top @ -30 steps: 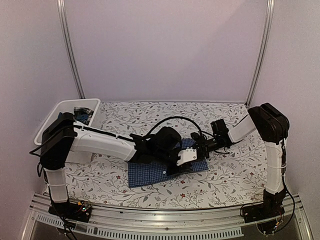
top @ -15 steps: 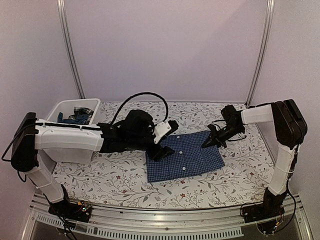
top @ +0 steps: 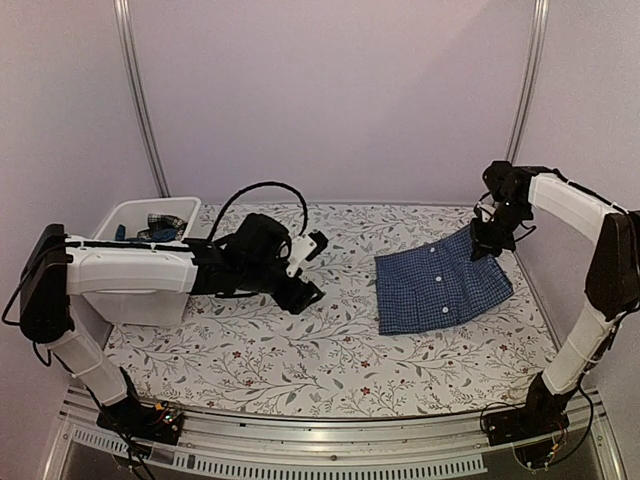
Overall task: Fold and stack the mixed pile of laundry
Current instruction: Turn over the square-folded shirt at the center of the board.
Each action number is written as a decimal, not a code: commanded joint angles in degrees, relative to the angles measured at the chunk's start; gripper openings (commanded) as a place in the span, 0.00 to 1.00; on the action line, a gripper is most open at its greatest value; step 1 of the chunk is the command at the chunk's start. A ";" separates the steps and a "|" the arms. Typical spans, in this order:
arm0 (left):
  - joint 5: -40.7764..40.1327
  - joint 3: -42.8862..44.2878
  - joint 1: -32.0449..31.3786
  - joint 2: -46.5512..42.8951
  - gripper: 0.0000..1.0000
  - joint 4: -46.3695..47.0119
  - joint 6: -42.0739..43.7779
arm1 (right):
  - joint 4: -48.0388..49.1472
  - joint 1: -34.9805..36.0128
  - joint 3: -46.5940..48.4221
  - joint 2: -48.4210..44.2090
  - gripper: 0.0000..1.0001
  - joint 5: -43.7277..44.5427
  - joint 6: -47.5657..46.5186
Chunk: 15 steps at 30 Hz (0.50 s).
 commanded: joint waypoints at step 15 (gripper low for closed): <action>-4.66 -12.12 6.13 -17.49 0.79 -10.01 -4.61 | -14.26 4.62 28.86 5.99 0.00 55.09 -6.64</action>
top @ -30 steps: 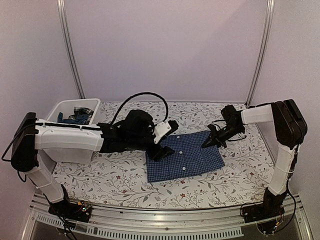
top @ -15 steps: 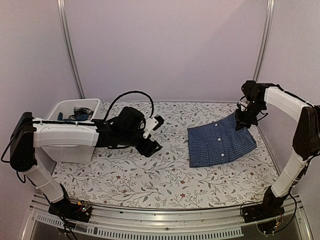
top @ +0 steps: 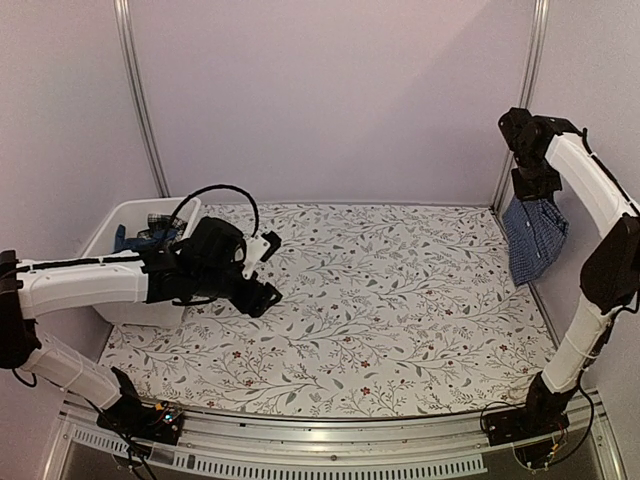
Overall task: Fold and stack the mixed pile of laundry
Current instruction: Turn over the square-folded shirt at the center of the board.
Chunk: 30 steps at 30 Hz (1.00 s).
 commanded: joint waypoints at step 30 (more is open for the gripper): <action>1.55 -6.13 9.69 -13.37 0.89 -4.27 -8.54 | 8.15 47.34 21.40 39.88 0.53 -48.15 1.20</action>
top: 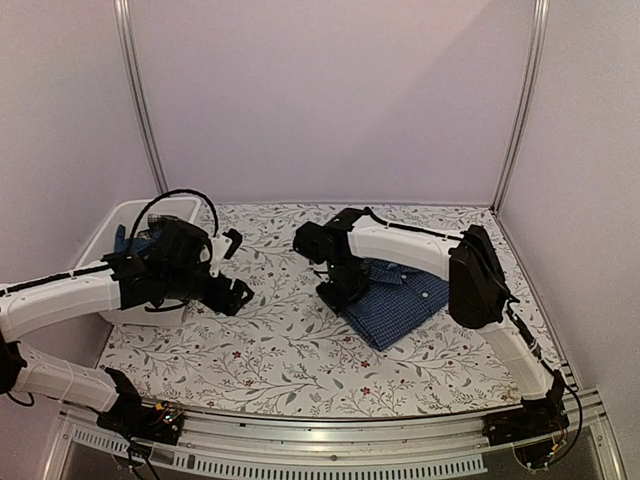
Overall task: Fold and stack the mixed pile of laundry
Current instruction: Turn over the square-folded shirt at the center of the board, then move the square-folded shirt to the center of the board.
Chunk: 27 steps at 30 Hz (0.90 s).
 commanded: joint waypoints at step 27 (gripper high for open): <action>32.18 50.21 -10.64 55.09 0.83 1.98 -7.28 | 40.52 -39.36 -47.21 -27.51 0.68 -43.72 -3.99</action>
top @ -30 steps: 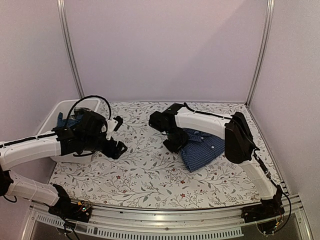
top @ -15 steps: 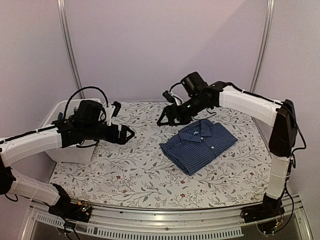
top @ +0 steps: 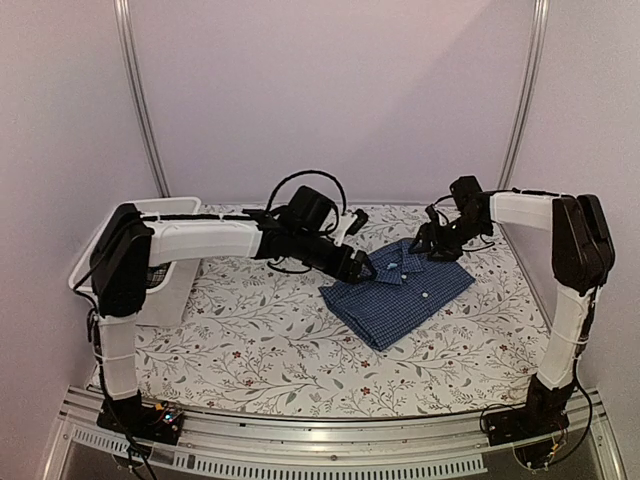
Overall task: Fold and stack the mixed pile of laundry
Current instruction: Move the square-folded shirt to the center of the board, then adjust the square-folded shirt at the center of the board.
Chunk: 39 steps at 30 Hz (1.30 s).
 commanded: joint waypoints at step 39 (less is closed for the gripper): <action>14.21 -6.58 17.93 3.35 0.53 -8.06 13.98 | -5.40 3.69 -29.59 -17.71 0.51 -1.47 -3.49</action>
